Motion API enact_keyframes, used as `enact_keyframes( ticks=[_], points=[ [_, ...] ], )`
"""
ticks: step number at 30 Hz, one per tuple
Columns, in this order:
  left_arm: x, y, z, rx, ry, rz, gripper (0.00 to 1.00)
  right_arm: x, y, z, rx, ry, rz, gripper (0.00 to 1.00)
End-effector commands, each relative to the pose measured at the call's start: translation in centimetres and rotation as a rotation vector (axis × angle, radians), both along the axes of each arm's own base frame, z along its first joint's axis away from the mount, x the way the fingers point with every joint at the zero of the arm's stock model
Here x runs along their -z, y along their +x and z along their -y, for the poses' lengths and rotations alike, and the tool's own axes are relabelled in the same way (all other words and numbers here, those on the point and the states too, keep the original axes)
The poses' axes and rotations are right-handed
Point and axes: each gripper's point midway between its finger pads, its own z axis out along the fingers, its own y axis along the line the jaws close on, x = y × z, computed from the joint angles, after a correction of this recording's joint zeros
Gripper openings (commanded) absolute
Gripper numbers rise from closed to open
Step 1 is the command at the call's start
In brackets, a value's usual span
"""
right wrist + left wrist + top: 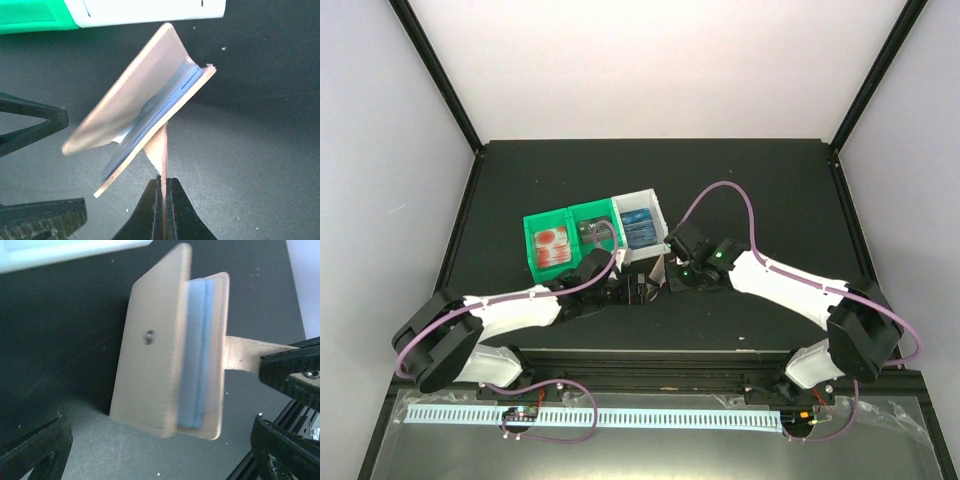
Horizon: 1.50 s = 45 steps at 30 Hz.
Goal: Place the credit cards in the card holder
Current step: Open the card holder at the center of the board.
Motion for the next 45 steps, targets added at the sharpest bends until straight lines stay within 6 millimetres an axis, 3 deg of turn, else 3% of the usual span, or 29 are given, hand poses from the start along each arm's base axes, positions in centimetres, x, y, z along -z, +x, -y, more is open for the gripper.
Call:
enact_keyframes(
  ticks=[1, 4, 8, 24, 36, 40, 45],
  points=[
    [-2.7, 1.4, 1.0, 0.029, -0.019, 0.087, 0.99, -2.1, 0.7, -0.7, -0.018, 0.033, 0.040, 0.01],
    [-2.5, 1.6, 1.0, 0.028, -0.005, 0.083, 0.99, -1.6, 0.8, -0.5, -0.013, 0.014, 0.038, 0.01],
    [-1.8, 1.8, 0.7, 0.011, 0.022, 0.066, 0.89, -0.7, 1.1, 0.4, 0.018, -0.041, 0.043, 0.01],
    [-1.8, 2.6, 0.1, -0.023, 0.049, 0.085, 0.82, 3.8, 2.3, 7.3, 0.233, -0.303, 0.079, 0.01],
    [-0.2, 3.6, 0.3, -0.044, 0.113, 0.041, 0.70, 5.1, 3.9, 7.1, 0.215, -0.298, 0.097, 0.02],
    [0.5, 3.7, 1.1, -0.029, 0.100, 0.019, 0.60, 6.2, 4.3, 7.4, 0.225, -0.318, 0.080, 0.03],
    [1.0, 3.7, 1.1, -0.023, 0.112, 0.010, 0.44, 3.9, 4.9, 6.7, 0.223, -0.279, 0.108, 0.12]
  ],
)
